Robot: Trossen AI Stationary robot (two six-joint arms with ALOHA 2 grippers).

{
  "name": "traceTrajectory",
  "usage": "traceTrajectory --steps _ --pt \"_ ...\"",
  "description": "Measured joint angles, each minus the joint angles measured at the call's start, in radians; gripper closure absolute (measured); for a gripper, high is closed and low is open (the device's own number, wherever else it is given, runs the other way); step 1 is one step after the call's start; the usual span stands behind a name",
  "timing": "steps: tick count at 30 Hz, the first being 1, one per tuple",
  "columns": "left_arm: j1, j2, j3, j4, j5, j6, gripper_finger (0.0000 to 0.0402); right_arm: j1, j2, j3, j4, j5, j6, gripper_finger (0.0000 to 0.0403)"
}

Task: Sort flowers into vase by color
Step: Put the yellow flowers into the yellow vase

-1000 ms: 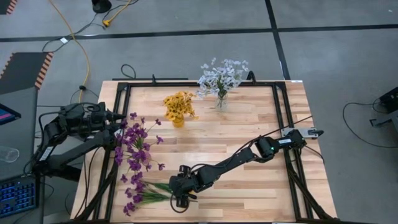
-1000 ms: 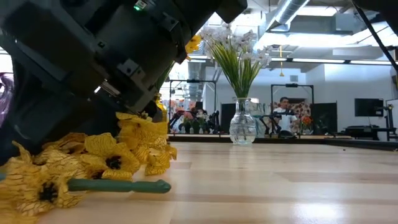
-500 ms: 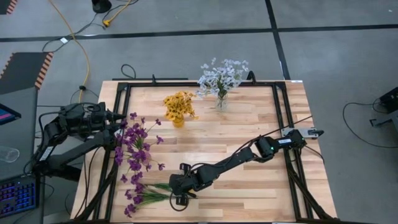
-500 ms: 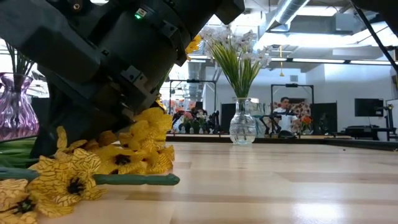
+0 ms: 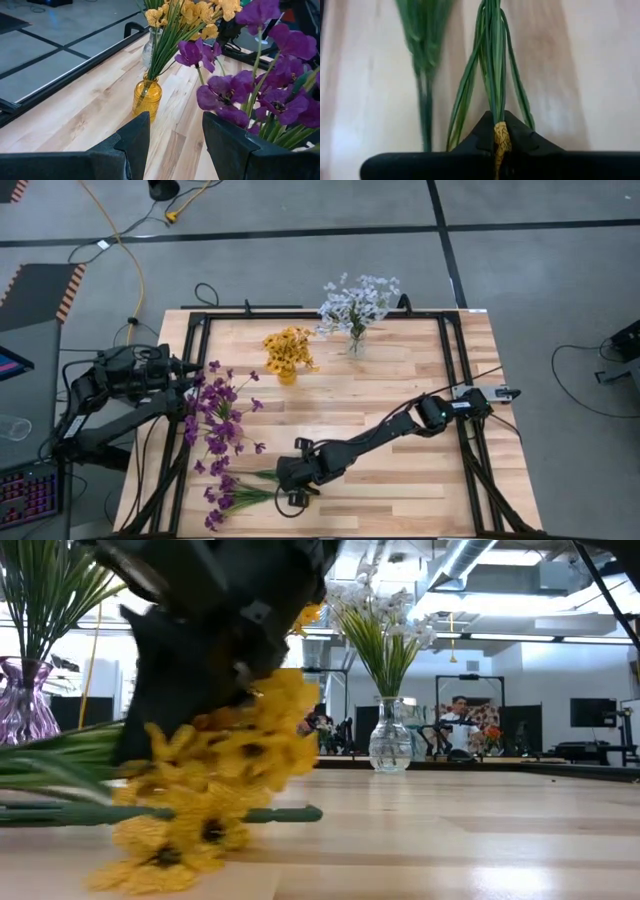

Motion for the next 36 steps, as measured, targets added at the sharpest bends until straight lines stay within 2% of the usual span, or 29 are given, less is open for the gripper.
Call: traceTrajectory --steps 9,16,24,36 --pt "0.0 0.0 0.0 0.0 -0.003 0.0 0.0233 -0.011 -0.049 0.002 -0.122 0.116 0.018 0.0357" --pt "0.0 0.0 0.0 0.0 -0.003 0.0 0.0233 -0.012 -0.081 0.002 -0.266 0.227 0.185 0.0358" --pt "0.0 0.0 0.0 0.0 -0.004 0.001 0.0233 -0.005 -0.09 0.002 -0.454 0.247 0.362 0.0358" --pt "0.0 0.0 0.0 0.0 -0.005 0.001 0.0233 0.01 -0.098 0.002 -0.503 0.232 0.368 0.0358"
